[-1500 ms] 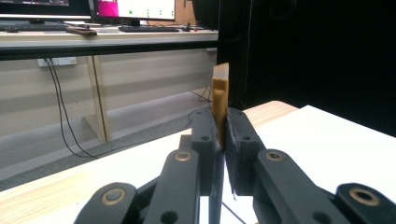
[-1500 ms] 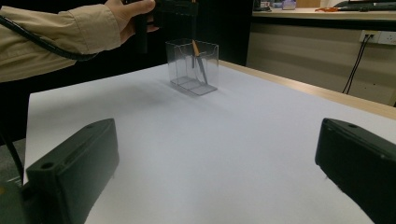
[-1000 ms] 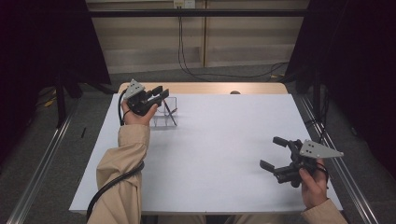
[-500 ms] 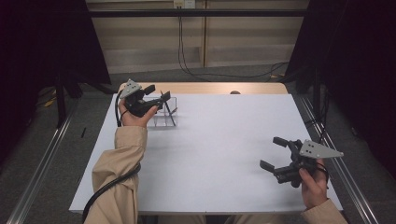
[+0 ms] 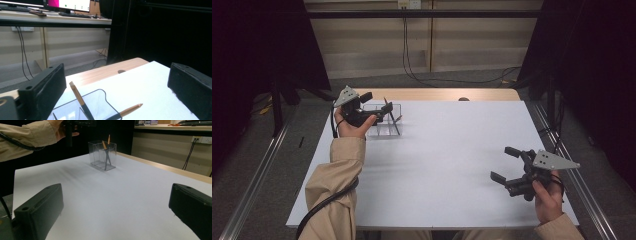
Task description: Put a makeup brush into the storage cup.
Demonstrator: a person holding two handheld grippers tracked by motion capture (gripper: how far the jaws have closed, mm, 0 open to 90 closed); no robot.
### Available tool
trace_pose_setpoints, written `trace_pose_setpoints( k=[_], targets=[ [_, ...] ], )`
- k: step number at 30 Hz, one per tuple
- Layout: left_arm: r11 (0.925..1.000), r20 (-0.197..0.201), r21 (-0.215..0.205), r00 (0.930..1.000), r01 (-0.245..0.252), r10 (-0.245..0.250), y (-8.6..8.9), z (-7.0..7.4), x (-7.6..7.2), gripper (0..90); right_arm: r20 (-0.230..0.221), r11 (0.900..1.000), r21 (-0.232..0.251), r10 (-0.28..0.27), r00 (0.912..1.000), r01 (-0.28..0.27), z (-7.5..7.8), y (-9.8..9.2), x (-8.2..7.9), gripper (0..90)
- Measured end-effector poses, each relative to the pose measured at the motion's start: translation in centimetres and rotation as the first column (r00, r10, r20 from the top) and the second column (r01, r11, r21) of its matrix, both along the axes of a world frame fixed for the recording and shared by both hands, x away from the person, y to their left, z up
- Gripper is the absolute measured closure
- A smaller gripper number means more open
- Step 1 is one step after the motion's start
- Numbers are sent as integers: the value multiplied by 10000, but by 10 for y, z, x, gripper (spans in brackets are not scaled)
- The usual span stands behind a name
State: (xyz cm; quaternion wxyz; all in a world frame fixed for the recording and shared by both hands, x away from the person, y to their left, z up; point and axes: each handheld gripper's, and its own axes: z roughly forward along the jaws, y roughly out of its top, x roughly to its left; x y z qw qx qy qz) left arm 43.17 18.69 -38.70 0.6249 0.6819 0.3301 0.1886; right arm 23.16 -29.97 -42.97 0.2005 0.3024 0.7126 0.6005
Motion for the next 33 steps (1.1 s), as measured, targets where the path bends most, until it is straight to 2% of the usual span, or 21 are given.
trace_pose_setpoints(
  k=[2, 8, 14, 17, 22, 33],
  targets=[
    [9999, 118, 39, 9999, 98, -98, 1, 0, -1, 0, 3, 10000, -8, 21, 10000, -21, 0, 0, 0, 0],
    [9994, 63, -118, 9994, 329, -328, 4, 1, -5, 0, -17, 10000, -27, -1, 10000, 1, 0, 0, -1, 0],
    [9984, 60, -13, 9984, 566, -566, 5, -1, -10, 0, -20, 10000, -12, 0, 10000, 0, 0, 0, -1, 0],
    [9979, 71, -172, 9980, 632, -631, 8, -3, -13, 0, -20, 10000, -19, -26, 10000, 26, 0, 0, -1, 0],
    [9973, 76, 22, 9973, 734, -734, 11, -5, -17, 0, -19, 10000, -80, 57, 10000, -57, 0, 2, 0, 0],
    [9946, 65, -70, 9947, 1031, -1030, 17, -9, -31, 0, -10, 10000, -61, -63, 10000, 63, -1, -1, -3, 0]
  ],
)
